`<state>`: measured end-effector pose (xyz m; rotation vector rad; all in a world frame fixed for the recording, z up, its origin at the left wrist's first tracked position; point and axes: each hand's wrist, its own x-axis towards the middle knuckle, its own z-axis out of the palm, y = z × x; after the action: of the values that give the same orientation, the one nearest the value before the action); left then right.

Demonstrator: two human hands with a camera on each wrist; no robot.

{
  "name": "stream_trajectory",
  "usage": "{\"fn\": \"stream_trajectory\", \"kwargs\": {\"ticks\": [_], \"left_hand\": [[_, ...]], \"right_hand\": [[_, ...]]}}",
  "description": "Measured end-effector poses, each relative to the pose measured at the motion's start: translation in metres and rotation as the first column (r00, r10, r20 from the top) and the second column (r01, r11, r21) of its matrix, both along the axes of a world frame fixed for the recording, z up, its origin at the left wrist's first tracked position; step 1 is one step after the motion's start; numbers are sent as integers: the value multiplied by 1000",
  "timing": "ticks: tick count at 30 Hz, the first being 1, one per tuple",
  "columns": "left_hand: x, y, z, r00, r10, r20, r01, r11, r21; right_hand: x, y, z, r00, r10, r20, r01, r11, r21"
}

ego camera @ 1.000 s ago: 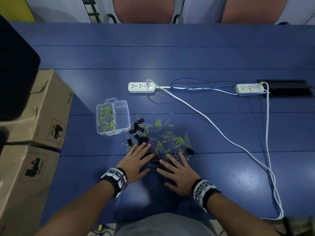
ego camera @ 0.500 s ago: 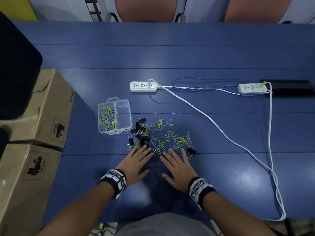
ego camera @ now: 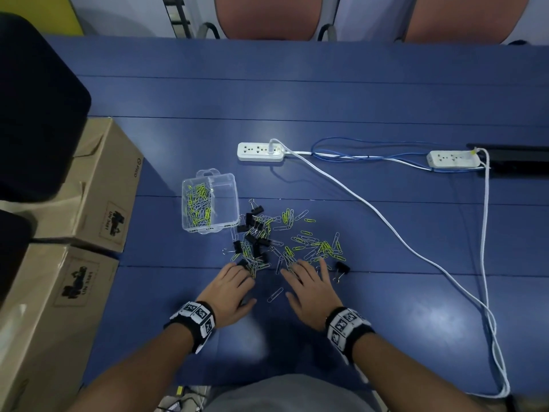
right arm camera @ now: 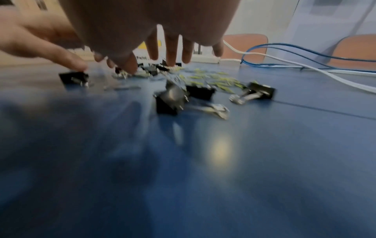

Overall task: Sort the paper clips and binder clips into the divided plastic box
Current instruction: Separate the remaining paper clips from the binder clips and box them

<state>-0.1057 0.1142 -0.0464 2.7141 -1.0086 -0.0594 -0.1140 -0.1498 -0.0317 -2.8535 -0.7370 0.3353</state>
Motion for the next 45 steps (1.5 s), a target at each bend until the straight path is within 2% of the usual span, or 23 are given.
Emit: {"fn": "stream_trajectory", "kwargs": {"ticks": [4, 7, 10, 14, 18, 20, 27, 31, 36, 42, 45], "left_hand": [[8, 3, -1, 985, 172, -15, -172, 985, 16], [7, 11, -4, 975, 222, -25, -222, 975, 15], [6, 19, -1, 972, 236, 5, -236, 972, -14], [17, 21, 3, 956, 294, 3, -293, 955, -47], [40, 16, 0, 948, 314, -59, -304, 942, 141], [49, 16, 0, 941, 319, -113, -295, 938, 184], [57, 26, 0, 926, 349, -140, -344, 937, 64], [58, 29, 3, 892, 423, -157, -429, 903, -1], [56, 36, 9, 834, 528, -162, -522, 849, 83], [58, 12, 14, 894, 440, -78, -444, 895, -36], [62, -13, 20, 916, 385, -116, -388, 922, -8]], "right_hand": [[25, 45, 5, 999, 17, -49, -21, 997, -70], [35, 63, 6, 992, -16, -124, -3, 987, -158], [42, 66, 5, 992, -10, -124, -15, 980, -200], [51, 65, 4, 997, -35, -66, 23, 983, -182], [63, 68, 3, 1000, -6, -14, 4, 985, -172], [69, 68, 3, 1000, -2, -1, 2, 987, -162], [86, 73, 8, 986, -95, -138, 84, 993, -81], [88, 71, 5, 979, -180, -100, 184, 982, 34], [93, 68, 1, 983, -116, -140, 108, 992, -68], [98, 63, -2, 968, -151, -201, 147, 989, -37], [100, 61, -1, 969, -142, -201, 143, 990, -7]]}}
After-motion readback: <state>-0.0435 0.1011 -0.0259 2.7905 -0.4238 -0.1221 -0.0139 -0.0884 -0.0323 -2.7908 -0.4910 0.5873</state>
